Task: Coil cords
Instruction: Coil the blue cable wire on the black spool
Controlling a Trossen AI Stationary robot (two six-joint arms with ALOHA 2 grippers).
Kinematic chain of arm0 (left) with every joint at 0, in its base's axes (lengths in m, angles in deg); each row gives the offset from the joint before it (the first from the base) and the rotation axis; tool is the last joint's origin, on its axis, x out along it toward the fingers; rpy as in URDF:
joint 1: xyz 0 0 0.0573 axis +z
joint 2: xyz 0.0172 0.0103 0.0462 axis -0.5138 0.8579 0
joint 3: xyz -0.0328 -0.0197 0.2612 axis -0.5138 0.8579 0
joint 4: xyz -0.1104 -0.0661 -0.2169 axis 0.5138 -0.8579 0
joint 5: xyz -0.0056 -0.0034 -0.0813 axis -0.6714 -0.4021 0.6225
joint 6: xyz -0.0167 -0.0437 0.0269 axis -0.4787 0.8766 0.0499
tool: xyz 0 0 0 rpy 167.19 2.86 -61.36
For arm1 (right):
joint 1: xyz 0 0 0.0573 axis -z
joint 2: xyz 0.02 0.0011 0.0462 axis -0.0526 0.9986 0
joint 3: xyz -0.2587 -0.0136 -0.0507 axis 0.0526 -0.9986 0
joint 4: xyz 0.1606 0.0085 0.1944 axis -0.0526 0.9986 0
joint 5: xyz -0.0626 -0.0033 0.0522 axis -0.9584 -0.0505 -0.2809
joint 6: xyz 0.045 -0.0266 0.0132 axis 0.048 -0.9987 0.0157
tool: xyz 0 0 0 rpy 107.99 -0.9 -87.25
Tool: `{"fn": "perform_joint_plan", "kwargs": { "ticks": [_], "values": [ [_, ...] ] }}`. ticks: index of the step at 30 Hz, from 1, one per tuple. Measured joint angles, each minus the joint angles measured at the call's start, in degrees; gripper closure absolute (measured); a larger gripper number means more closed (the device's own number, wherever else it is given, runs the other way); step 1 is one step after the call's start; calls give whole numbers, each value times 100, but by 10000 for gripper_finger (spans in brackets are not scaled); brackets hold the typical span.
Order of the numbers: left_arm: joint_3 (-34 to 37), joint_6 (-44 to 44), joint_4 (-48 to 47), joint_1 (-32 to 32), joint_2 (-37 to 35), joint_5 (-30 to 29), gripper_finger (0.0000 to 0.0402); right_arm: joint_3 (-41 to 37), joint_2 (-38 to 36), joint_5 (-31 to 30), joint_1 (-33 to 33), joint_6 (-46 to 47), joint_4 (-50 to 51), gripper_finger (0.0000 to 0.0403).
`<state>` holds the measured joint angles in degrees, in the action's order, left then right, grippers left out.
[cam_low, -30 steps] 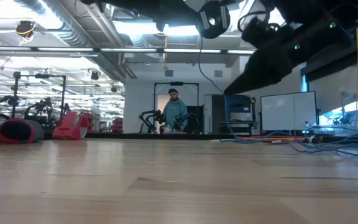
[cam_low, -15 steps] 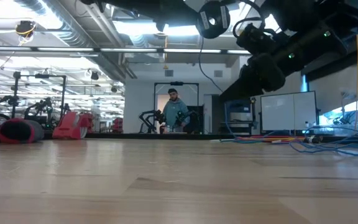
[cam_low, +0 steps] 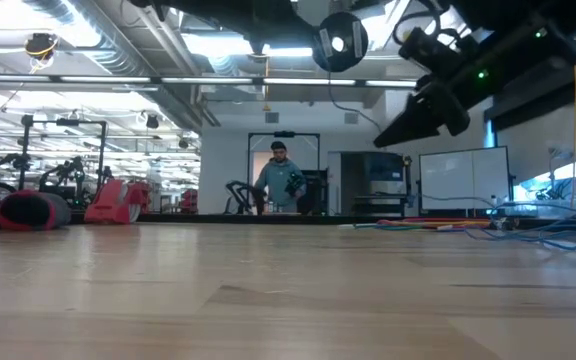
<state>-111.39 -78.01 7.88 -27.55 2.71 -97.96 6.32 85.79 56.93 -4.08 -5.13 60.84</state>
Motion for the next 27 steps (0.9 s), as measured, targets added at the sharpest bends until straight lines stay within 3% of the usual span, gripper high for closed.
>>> {"fn": "perform_joint_plan", "kwargs": {
  "ticks": [5, 12, 21, 27],
  "values": [
    [0, -45, 117, -52, 0, 0, 396, 0, -192, -647, 0, 6, 406, 389],
    [0, -15, 829, -166, -2, 2, 396, 0, -104, -365, -5, 12, 269, 397],
    [2, -171, -136, -467, -302, 11, 396, -5, -233, -1665, 0, 64, 1016, 393],
    [1, 8, -756, -471, -427, -291, 396, -4, -659, -1778, 0, 66, 898, 392]
  ]
}}
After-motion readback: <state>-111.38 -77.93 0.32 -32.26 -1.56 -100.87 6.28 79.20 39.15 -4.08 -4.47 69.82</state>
